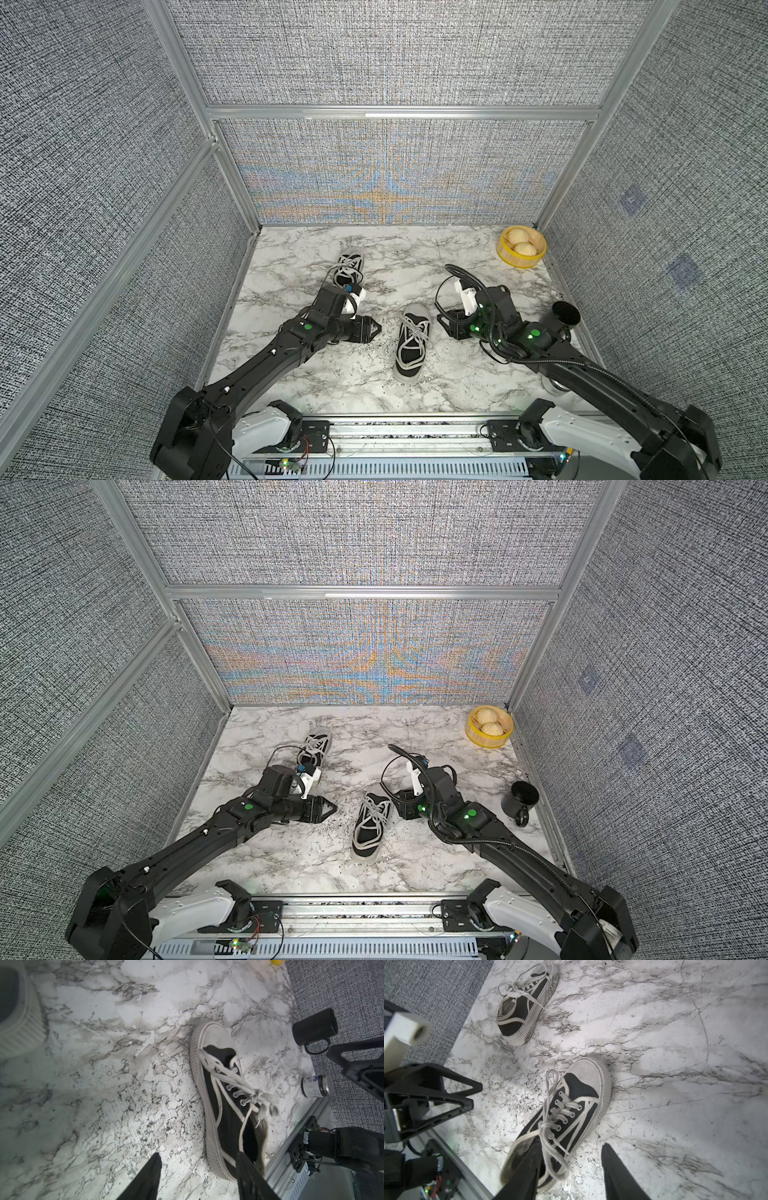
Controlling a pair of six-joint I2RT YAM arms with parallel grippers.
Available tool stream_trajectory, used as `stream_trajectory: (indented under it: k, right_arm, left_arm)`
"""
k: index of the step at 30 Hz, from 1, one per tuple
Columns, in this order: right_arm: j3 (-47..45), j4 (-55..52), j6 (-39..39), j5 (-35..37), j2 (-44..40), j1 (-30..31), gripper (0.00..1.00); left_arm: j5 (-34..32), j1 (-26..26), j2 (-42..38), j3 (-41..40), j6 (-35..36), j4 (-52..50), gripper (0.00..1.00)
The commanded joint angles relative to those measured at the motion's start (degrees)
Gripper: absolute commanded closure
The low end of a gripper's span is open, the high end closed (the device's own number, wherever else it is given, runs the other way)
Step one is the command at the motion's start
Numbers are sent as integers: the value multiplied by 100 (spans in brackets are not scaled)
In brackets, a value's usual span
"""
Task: Remove the insole from the shoe
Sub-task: Place the shoe at the center of the board, then untie the shoelace on the shoe.
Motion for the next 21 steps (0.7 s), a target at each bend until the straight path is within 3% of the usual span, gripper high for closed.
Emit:
stream_trajectory:
  k: [1,6,9,12,16,21]
  right_arm:
    - [98,200,-887,-239,71,-178,53]
    - [-122,374,-687,-559,67,-449,56]
    - [-242,280,-283,-602,-3,-709,57]
    - [-452,337,15,-626,-262,-932,57]
    - [-697,337,223,-681,-619,-1198,56]
    - [-868,253,348,-755,-976,-1362,55]
  left_arm:
    - [28,-135,39,34,188,594,43]
    - [-127,-706,-15,49,1268,815,45]
    - [453,-1189,-57,87,2769,1042,45]
    - [169,-1828,95,441,4123,579,42]
    - [-302,-2389,802,1109,5314,-101,39]
    - [-617,-2756,1825,1982,6193,-688,35]
